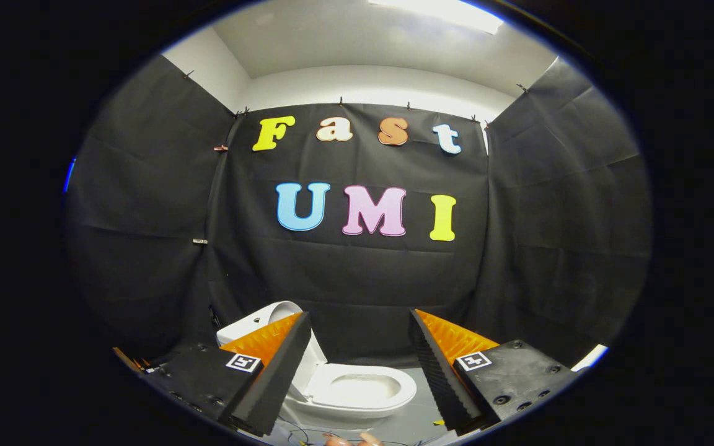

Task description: Open the toilet lid.

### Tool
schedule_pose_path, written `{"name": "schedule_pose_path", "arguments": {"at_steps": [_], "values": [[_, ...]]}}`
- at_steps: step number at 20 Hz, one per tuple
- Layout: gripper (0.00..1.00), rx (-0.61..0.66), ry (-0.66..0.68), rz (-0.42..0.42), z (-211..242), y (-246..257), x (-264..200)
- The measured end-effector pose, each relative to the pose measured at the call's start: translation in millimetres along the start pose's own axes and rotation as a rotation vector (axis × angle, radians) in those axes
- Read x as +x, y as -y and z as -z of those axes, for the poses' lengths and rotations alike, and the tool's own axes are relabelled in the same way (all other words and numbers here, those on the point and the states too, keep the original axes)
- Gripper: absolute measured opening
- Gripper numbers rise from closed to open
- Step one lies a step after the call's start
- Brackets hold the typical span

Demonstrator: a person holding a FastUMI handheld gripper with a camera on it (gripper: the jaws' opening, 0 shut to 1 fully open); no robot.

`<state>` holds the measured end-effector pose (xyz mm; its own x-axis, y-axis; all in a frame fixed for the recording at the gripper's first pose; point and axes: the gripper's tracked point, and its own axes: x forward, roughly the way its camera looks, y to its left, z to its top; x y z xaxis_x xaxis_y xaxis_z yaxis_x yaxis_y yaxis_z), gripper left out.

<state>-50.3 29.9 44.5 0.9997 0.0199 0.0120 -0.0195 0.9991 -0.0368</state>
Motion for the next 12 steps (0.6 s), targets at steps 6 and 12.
{"name": "schedule_pose_path", "arguments": {"at_steps": [6,12], "values": [[0.98,0.004,-0.004,0.021,1.4,8.1,-0.4],[0.99,-0.001,-0.005,0.021,0.9,6.8,-0.3]]}}
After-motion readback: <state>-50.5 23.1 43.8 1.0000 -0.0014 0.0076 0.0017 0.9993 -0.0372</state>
